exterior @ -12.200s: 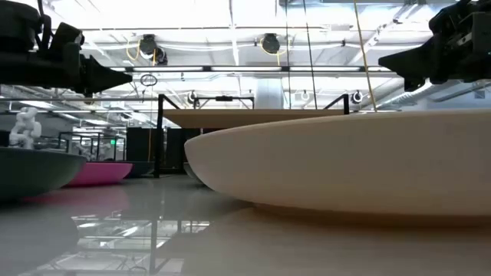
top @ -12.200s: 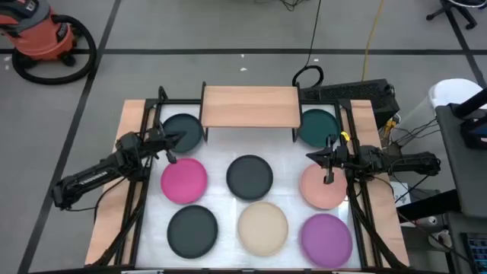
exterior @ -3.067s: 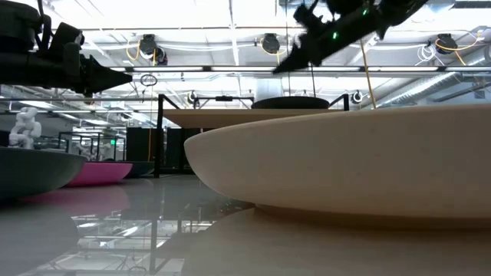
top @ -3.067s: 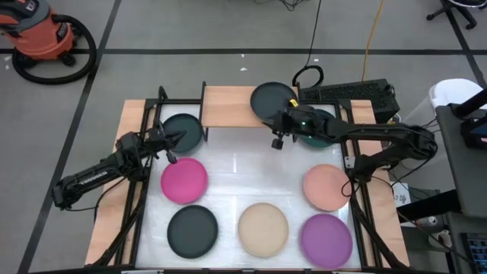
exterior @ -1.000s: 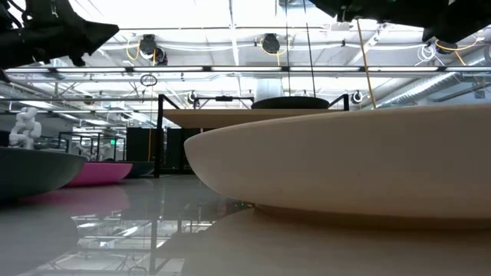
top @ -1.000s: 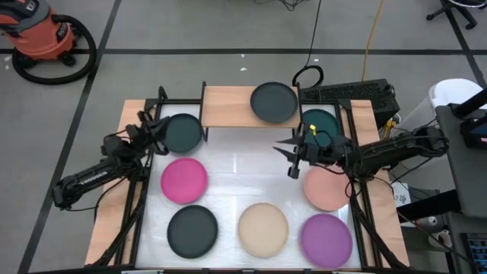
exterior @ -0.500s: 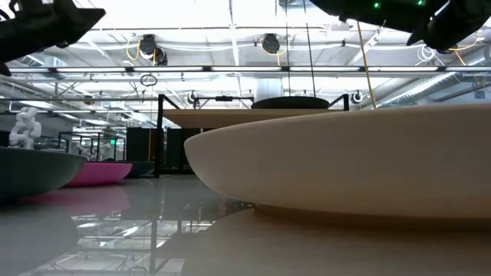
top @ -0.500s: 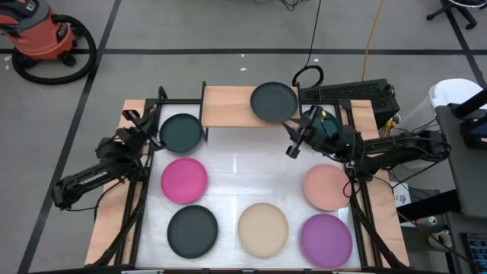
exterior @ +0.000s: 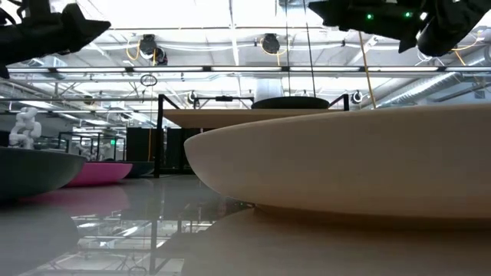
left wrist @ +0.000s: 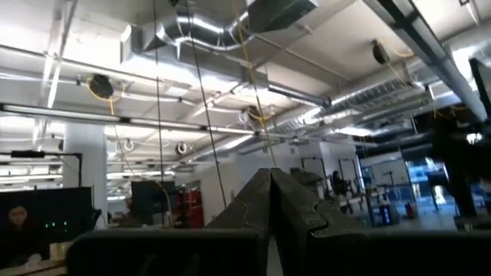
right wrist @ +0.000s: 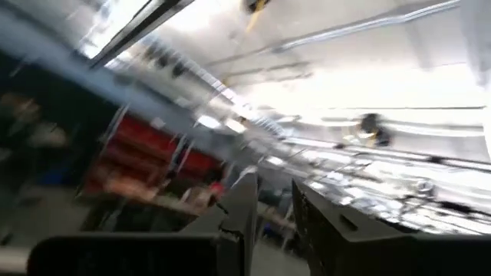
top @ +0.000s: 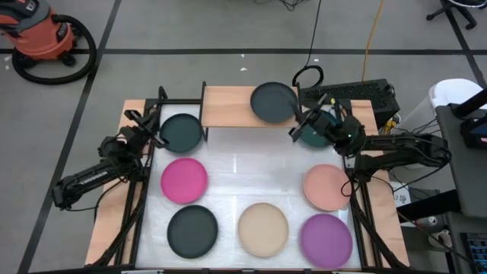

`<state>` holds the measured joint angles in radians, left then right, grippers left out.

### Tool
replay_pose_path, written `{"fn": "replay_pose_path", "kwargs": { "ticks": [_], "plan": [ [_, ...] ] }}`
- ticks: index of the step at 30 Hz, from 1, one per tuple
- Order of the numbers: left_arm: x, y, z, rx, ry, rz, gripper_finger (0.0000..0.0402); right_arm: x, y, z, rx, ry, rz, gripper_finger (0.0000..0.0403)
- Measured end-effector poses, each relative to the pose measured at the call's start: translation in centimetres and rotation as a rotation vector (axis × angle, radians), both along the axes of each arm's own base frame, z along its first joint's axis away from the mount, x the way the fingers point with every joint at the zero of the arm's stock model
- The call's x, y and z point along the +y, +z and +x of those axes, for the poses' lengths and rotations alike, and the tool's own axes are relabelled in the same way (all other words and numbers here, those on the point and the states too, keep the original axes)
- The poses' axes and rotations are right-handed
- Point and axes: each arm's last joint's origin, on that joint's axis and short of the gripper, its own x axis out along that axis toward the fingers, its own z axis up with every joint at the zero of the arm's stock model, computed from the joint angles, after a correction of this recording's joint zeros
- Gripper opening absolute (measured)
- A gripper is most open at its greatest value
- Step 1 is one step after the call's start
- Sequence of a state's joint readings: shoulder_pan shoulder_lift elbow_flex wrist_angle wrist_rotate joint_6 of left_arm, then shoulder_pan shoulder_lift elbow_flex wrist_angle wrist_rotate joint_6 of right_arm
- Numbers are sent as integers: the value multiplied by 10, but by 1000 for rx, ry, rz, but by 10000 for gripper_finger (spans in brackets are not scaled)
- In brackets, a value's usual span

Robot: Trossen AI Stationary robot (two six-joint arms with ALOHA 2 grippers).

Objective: Place and stack plates onto a shelf
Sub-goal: Stack the left green plate on the black plate on the shelf

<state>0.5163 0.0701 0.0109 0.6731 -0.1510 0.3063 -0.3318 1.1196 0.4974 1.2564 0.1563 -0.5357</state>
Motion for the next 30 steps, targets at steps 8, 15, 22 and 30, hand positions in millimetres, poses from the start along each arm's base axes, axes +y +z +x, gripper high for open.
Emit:
{"fn": "replay_pose_path", "kwargs": {
  "ticks": [8, 15, 22, 30],
  "plan": [
    [-3, 8, -5, -83, 17, 56, 17, -26, 0, -12, -48, -176, 70, 70],
    [-9, 21, -16, -214, 48, 167, 17, -31, -5, -13, -137, -181, 293, 70],
    [-7, 11, -5, -112, -164, 77, 17, -18, -18, 2, 78, 48, 275, 70],
    [0, 6, 7, 8, -206, -147, 17, -8, -23, 7, 162, 146, 274, 70]
  ]
}}
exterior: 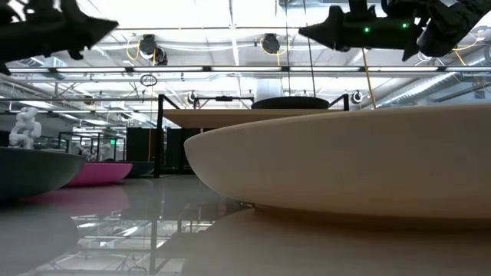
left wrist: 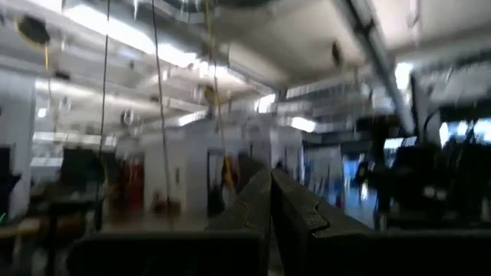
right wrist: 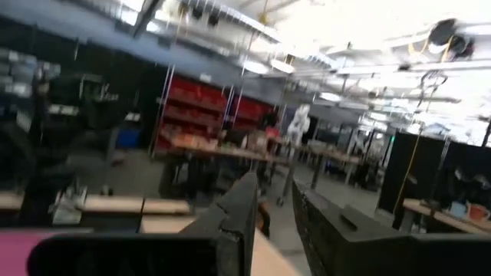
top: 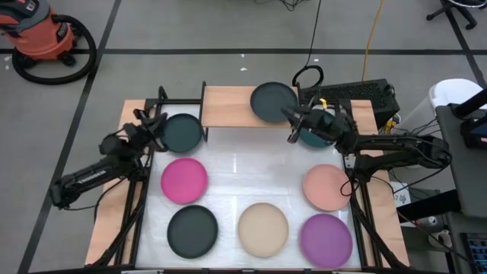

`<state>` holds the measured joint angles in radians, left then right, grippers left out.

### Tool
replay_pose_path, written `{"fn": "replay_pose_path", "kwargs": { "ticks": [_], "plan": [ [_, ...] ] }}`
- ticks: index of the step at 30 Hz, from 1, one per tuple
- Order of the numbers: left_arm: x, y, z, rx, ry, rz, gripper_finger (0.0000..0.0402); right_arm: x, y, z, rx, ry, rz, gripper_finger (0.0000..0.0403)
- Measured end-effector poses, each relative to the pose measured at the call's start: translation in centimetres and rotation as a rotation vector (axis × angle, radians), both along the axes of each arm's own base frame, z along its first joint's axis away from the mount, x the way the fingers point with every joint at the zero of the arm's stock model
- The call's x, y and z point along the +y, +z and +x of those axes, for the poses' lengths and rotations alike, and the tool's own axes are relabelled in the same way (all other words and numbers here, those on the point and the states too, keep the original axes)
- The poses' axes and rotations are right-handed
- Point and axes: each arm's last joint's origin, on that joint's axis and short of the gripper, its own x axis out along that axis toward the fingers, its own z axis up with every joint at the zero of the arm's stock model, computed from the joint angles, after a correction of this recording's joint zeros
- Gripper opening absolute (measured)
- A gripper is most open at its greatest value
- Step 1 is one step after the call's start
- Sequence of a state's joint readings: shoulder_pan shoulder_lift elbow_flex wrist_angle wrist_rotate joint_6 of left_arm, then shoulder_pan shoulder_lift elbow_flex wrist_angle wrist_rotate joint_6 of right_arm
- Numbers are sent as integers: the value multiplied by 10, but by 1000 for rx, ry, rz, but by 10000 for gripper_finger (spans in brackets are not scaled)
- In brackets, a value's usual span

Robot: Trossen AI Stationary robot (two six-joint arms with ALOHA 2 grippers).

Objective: Place and stack plates onto a shelf
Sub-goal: Stack the left green plate on the black plate on the shelf

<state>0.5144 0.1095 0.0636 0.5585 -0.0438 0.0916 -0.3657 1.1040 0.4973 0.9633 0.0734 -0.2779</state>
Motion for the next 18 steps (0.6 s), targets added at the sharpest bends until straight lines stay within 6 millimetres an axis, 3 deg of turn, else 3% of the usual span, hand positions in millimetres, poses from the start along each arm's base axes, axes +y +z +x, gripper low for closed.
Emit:
{"fn": "replay_pose_path", "kwargs": {
  "ticks": [9, 14, 18],
  "plan": [
    [7, 49, 2, 431, 175, -229, 17, 0, -4, 1, 23, 8, 40, 70],
    [6, 64, 6, 574, 71, -459, 17, 0, 1, 0, -19, 7, 17, 70],
    [7, 64, 17, 653, -48, -644, 16, 1, 6, -3, -71, 20, 34, 70]
  ]
}}
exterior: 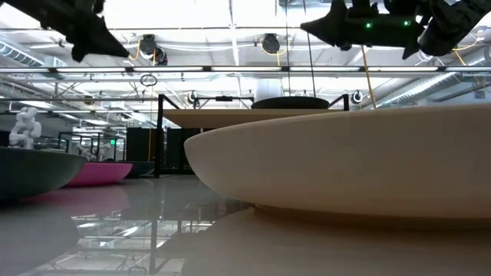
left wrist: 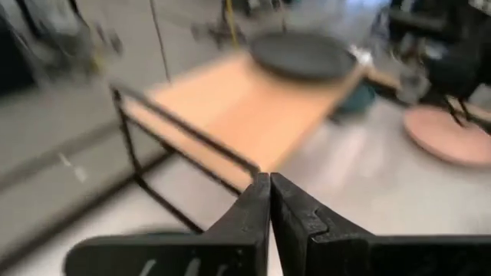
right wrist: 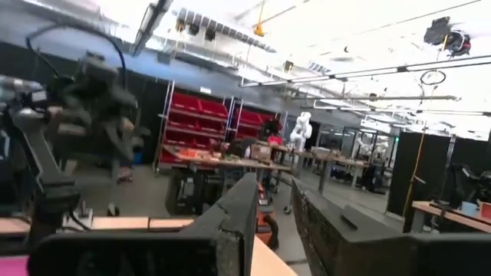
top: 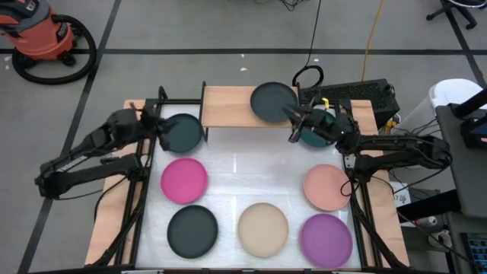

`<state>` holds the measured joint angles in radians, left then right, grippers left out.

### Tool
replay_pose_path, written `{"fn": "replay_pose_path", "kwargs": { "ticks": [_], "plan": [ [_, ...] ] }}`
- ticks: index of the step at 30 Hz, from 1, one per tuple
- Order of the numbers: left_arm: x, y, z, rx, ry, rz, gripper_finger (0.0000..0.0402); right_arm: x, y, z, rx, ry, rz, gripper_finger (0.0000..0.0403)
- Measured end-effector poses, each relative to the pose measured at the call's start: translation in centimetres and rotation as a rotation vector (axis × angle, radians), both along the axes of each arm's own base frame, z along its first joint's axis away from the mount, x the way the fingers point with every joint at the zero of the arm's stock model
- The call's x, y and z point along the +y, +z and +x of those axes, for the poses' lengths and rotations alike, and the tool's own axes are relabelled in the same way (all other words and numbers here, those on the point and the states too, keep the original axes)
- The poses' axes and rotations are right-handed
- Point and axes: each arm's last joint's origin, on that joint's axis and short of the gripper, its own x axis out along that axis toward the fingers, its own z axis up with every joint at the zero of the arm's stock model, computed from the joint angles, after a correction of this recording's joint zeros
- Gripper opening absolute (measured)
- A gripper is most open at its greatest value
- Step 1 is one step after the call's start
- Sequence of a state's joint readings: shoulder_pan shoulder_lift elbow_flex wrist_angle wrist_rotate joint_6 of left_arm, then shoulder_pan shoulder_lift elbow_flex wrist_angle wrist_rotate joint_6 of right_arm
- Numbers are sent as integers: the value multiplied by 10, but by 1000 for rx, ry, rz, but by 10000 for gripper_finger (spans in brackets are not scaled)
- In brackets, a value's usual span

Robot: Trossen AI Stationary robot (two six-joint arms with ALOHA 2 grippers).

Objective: Place and stack plates onto a shelf
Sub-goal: Stack the left green plate on the black plate on the shelf

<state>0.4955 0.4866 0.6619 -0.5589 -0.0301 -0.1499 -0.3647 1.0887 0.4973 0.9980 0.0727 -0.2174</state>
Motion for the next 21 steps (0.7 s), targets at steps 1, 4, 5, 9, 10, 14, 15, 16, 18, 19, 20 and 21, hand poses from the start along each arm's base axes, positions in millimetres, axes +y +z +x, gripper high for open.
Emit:
{"fn": "replay_pose_path", "kwargs": {
  "ticks": [1, 4, 5, 9, 10, 14, 15, 16, 18, 19, 20, 21],
  "plan": [
    [0, -4, 4, 43, -12, -26, 16, 0, 1, -1, -10, 6, 6, 70],
    [2, -18, 13, 216, -1, -66, 16, 3, 3, -2, -31, 87, 55, 70],
    [2, -24, 15, 284, 7, -82, 16, 4, 3, -2, -33, 129, 80, 70],
    [3, -36, 30, 400, -4, -79, 16, 11, 1, 0, -24, 272, 152, 70],
    [3, -38, 33, 424, -16, -74, 16, 13, 1, 0, -20, 295, 160, 70],
    [6, -46, 42, 472, -9, -98, 17, 21, -3, 4, 13, 341, 202, 70],
    [7, -46, 44, 468, 5, -108, 17, 23, -4, 5, 23, 350, 207, 70],
    [8, -47, 47, 456, 19, -113, 17, 24, -4, 5, 30, 358, 209, 70],
    [11, -46, 54, 416, 47, -115, 17, 28, -4, 6, 37, 371, 194, 70],
    [12, -47, 57, 404, 50, -120, 17, 31, -4, 7, 42, 378, 182, 70],
    [12, -48, 59, 406, 47, -126, 17, 33, -4, 7, 45, 385, 173, 70],
    [12, -49, 60, 415, 42, -130, 17, 35, -5, 8, 51, 394, 168, 70]
  ]
}}
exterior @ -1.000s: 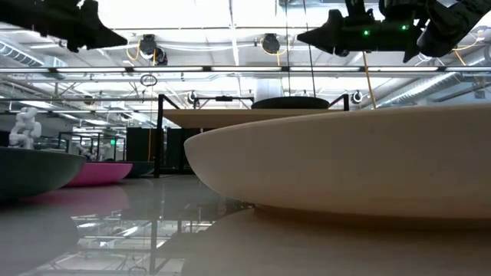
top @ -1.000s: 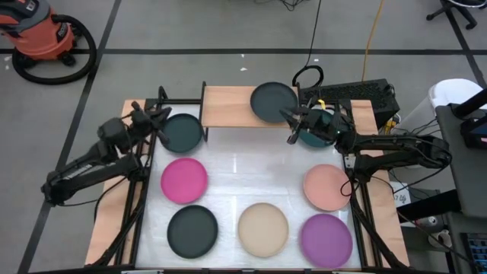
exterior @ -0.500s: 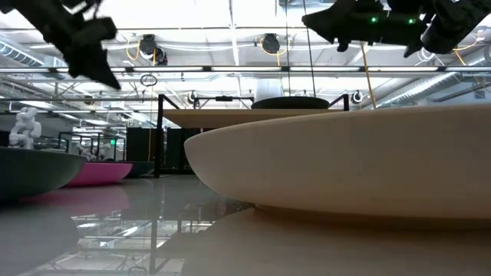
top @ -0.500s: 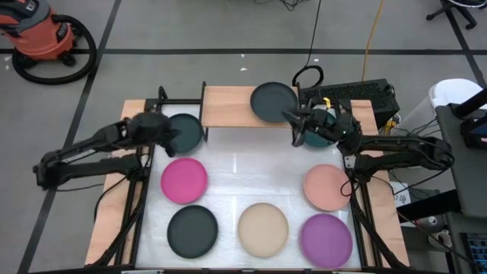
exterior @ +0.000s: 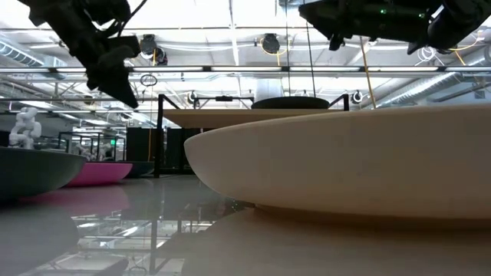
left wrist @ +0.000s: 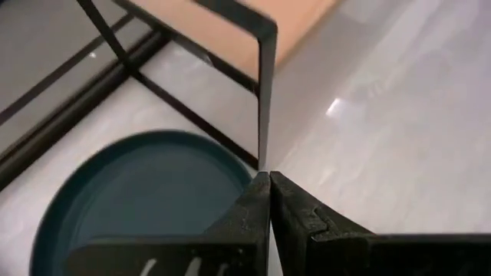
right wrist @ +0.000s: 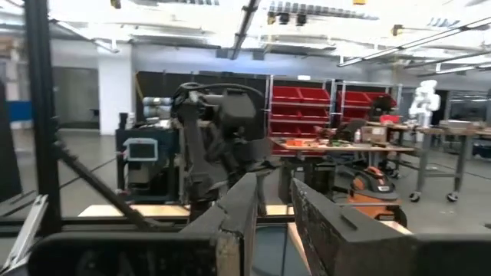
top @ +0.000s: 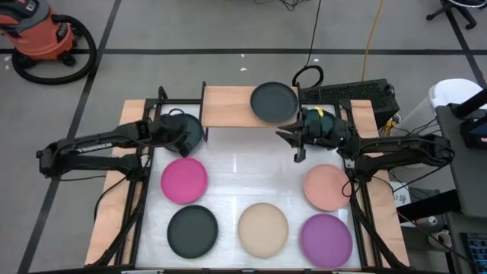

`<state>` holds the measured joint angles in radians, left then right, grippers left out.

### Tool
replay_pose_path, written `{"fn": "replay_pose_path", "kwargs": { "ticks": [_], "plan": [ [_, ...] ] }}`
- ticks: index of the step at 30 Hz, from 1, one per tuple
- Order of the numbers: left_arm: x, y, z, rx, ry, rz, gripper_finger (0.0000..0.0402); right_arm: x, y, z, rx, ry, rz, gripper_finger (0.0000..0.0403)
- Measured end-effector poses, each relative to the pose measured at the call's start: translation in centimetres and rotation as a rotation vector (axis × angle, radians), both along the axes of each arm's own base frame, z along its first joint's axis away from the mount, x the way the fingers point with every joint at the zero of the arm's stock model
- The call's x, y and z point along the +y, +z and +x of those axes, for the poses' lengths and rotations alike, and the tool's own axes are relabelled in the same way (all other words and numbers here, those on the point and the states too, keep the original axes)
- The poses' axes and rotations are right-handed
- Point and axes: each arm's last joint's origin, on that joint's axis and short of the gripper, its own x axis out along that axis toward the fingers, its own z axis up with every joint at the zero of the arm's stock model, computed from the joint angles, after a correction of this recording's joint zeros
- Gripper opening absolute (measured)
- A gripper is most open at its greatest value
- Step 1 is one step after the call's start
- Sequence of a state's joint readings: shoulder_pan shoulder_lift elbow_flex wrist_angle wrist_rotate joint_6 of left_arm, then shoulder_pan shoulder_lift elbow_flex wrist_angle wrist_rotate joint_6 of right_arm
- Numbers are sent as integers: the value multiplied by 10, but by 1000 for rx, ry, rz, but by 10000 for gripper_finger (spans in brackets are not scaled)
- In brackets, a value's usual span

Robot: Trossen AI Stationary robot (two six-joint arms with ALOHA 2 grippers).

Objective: Place and stack plates onto a shelf
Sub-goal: Stack the left green plate on the black plate on the shelf

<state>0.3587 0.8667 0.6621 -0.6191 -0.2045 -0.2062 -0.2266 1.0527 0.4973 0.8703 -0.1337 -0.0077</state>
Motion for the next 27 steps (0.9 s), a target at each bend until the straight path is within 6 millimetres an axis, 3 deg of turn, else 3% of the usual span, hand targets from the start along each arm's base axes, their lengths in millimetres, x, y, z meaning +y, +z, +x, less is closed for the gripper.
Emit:
{"fn": "replay_pose_path", "kwargs": {
  "ticks": [6, 17, 27],
  "plan": [
    [1, -12, 5, 94, 6, -52, 40, 14, -3, 3, 35, 53, -48, 70],
    [8, -46, 25, 271, 3, -175, 177, 24, -4, 5, 55, -26, -176, 70],
    [11, -67, 35, 373, 31, -228, 195, 24, -4, 5, 57, -41, -238, 70]
  ]
}}
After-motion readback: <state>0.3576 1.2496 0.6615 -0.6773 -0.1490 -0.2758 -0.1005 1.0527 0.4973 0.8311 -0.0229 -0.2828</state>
